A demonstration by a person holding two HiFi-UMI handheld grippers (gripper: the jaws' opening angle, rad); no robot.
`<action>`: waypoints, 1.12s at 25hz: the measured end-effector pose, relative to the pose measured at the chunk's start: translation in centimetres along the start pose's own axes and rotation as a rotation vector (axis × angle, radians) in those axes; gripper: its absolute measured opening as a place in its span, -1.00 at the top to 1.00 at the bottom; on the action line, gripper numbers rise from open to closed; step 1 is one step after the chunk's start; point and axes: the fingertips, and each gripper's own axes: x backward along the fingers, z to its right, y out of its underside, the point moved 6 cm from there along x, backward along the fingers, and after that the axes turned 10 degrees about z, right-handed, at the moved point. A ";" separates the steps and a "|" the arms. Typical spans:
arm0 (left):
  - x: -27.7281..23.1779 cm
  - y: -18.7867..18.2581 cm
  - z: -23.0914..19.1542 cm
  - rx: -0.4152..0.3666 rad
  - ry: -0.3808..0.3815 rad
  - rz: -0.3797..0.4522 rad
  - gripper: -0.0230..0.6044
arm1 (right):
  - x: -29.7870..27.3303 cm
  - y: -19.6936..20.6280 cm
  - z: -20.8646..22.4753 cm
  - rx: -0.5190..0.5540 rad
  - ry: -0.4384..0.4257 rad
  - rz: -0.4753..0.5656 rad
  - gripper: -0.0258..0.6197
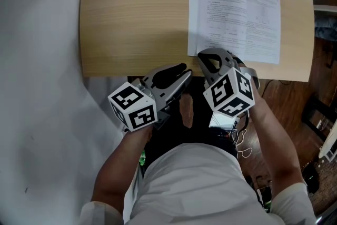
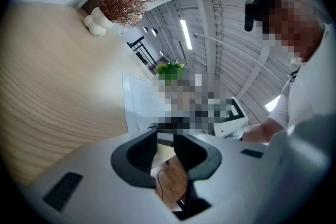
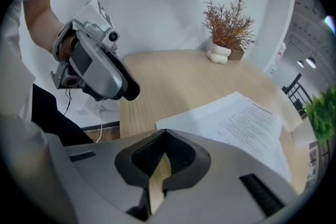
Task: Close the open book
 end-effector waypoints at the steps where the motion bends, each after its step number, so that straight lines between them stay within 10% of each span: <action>1: 0.0 0.0 0.0 0.004 0.000 0.000 0.69 | 0.1 0.0 0.1 -0.019 0.003 0.011 0.92; 19: -3.3 -1.1 -2.5 0.216 -0.008 0.030 0.69 | 2.6 0.3 1.3 -0.148 0.115 0.118 0.92; 28: -2.8 -1.0 -2.5 0.138 -0.049 0.009 0.69 | 0.5 0.2 -1.0 0.244 0.105 0.020 0.70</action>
